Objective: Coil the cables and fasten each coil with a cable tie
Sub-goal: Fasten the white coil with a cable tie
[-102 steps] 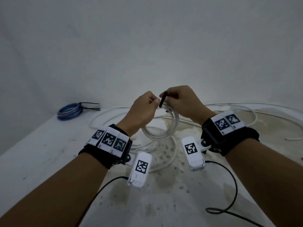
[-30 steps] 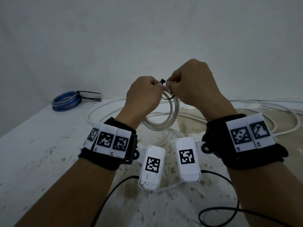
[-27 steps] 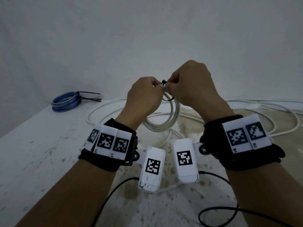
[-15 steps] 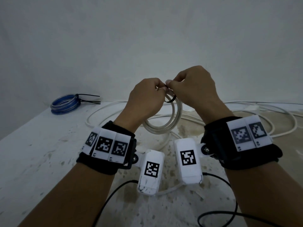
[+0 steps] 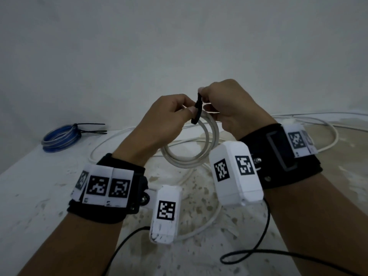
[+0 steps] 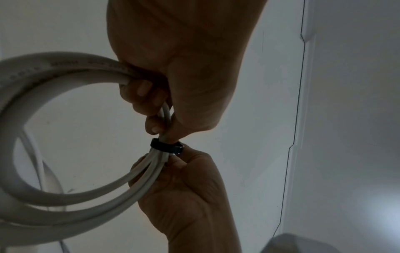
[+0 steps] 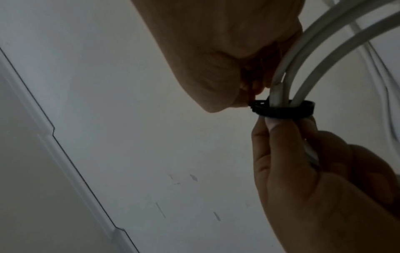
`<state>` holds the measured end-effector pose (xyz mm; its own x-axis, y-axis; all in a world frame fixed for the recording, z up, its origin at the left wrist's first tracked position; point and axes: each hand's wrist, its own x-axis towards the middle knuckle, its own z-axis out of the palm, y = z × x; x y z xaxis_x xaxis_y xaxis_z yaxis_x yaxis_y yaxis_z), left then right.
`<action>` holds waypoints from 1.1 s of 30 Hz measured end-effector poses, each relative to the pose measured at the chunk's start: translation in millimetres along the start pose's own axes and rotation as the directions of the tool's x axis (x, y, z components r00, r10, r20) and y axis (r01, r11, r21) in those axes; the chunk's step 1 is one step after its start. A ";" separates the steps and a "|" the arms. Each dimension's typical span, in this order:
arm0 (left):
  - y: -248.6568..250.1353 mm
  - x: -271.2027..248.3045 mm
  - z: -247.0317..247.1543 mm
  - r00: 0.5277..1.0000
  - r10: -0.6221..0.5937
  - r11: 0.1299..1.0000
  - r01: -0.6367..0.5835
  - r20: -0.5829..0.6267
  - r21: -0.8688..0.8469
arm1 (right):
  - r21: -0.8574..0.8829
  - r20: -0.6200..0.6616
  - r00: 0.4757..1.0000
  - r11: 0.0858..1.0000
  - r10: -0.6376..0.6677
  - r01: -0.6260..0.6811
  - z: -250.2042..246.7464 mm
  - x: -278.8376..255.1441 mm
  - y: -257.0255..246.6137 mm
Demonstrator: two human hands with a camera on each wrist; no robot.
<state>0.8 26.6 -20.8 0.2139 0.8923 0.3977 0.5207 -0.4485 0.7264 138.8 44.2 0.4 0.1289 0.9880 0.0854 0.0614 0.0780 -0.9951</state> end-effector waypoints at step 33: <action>-8.4 10.8 -11.8 0.906 -0.163 0.972 0.079 -0.390 -0.222 | -0.088 0.404 0.915 0.995 0.000 0.039 -10.4 -4.2 1.3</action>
<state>-11.0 39.4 -16.0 -0.2133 0.8616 0.4606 0.3399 -0.3766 0.8618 148.6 38.8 -0.7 -0.2816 0.9578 0.0577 0.1528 0.1041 -0.9828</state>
